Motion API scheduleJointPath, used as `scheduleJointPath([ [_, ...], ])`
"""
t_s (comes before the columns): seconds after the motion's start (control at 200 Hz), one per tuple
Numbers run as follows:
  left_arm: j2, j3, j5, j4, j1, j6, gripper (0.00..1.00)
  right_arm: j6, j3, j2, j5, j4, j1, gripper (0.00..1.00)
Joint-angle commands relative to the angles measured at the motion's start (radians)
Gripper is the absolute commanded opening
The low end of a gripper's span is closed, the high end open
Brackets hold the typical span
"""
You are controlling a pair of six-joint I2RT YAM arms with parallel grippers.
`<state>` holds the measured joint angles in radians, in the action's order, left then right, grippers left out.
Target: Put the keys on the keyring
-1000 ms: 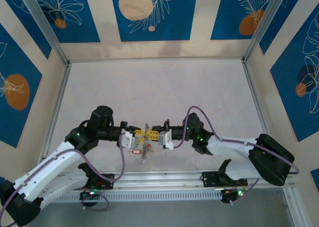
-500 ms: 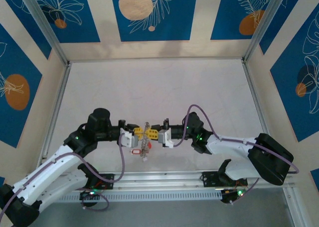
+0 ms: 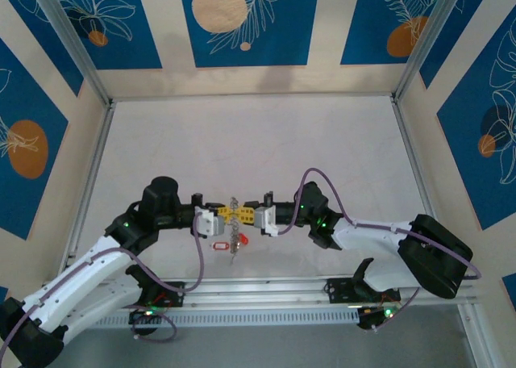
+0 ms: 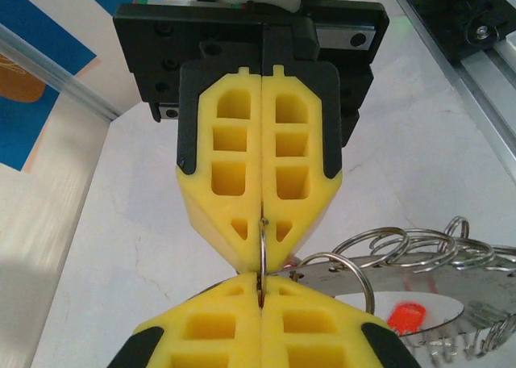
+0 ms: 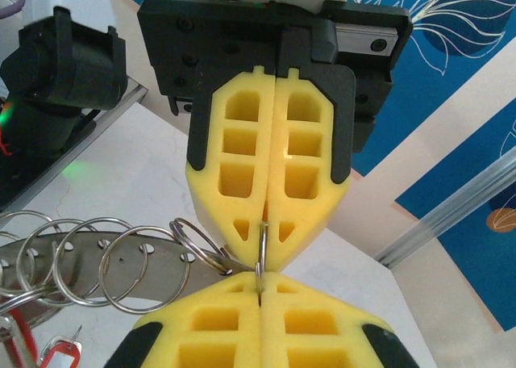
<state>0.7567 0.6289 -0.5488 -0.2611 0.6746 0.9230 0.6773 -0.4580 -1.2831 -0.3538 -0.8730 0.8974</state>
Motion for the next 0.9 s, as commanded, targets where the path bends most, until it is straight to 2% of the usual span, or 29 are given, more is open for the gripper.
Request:
scheduleJointPath([
  [0.0, 0.008, 0.023, -0.006, -0.009, 0.011, 0.042, 0.00, 0.046, -0.019, 0.047, 0.062, 0.056, 0.014, 0.27],
  [0.1, 0.041, 0.060, 0.011, -0.142, 0.024, 0.190, 0.00, 0.063, -0.024, 0.057, 0.103, 0.123, 0.015, 0.29],
  [0.375, 0.050, 0.074, 0.127, -0.097, 0.028, 0.086, 0.00, 0.079, -0.026, 0.051, 0.216, 0.164, 0.040, 0.27],
  [0.895, 0.099, 0.098, 0.125, -0.092, 0.028, 0.019, 0.00, 0.044, -0.056, -0.003, 0.306, 0.134, 0.076, 0.19],
])
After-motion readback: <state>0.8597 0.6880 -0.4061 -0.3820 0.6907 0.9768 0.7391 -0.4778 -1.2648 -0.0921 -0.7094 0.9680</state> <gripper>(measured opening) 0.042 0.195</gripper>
